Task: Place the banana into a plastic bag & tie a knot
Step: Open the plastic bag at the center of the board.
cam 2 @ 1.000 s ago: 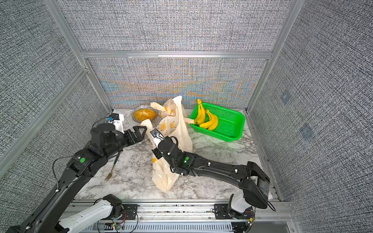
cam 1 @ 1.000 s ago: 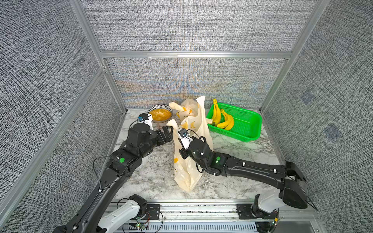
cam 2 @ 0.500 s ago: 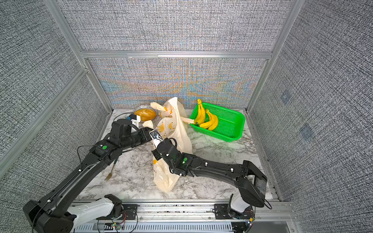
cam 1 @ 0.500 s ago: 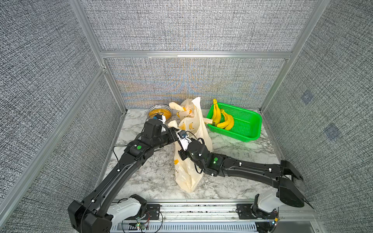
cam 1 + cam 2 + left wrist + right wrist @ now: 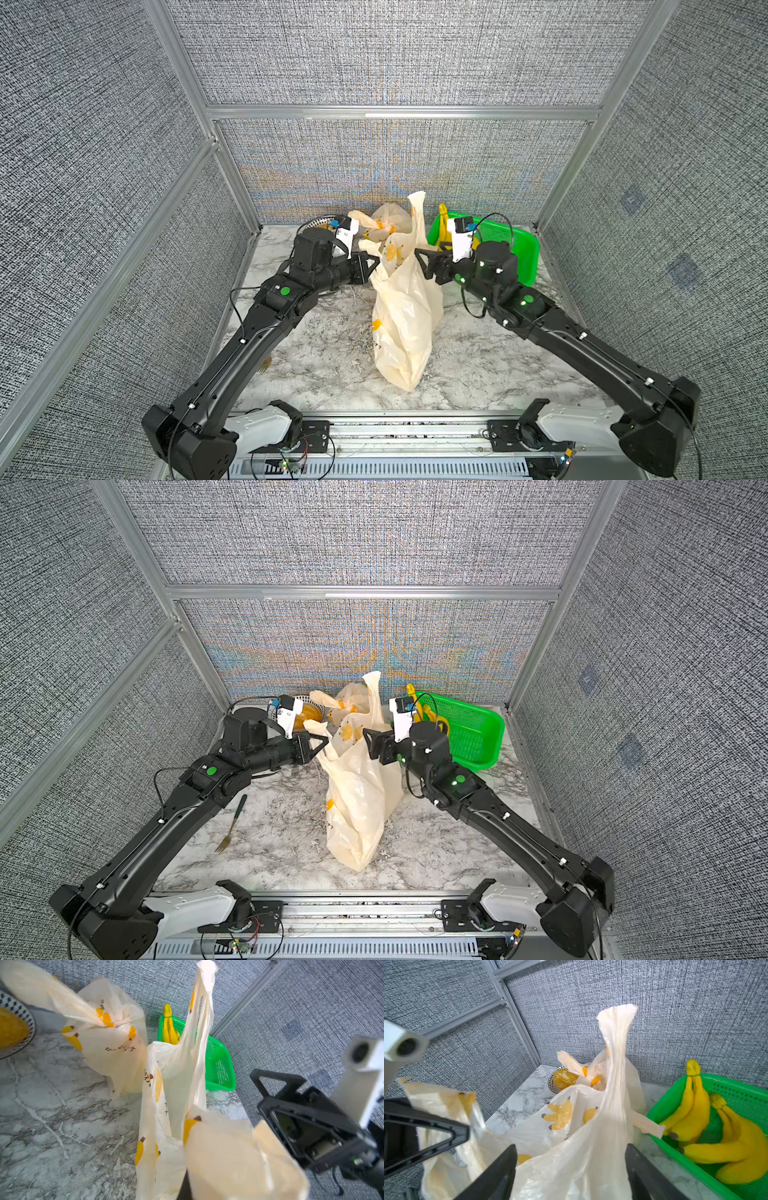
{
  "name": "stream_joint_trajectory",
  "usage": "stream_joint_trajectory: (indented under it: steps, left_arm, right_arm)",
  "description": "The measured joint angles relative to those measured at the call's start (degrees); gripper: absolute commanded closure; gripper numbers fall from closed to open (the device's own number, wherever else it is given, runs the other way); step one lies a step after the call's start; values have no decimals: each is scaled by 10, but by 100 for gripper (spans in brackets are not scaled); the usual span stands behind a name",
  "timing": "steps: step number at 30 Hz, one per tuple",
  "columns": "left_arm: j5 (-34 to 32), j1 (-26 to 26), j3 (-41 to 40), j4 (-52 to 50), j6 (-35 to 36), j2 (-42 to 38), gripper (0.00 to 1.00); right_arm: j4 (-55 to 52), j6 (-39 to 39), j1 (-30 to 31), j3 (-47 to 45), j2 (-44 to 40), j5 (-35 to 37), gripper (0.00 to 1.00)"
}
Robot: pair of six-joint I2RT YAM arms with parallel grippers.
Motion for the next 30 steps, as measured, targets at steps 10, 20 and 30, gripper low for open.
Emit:
stream_joint_trajectory:
  steps: [10, 20, 30]
  left_arm:
    - [76, -14, 9, 2, 77, -8, 100]
    - [-1, -17, 34, -27, 108, -1, 100]
    - [-103, -17, 35, 36, 159, -12, 100]
  right_arm:
    - [-102, 21, -102, 129, 120, -101, 14]
    - [-100, 40, -126, 166, 132, -137, 100]
    - [-10, 43, -81, 93, 1, -130, 100]
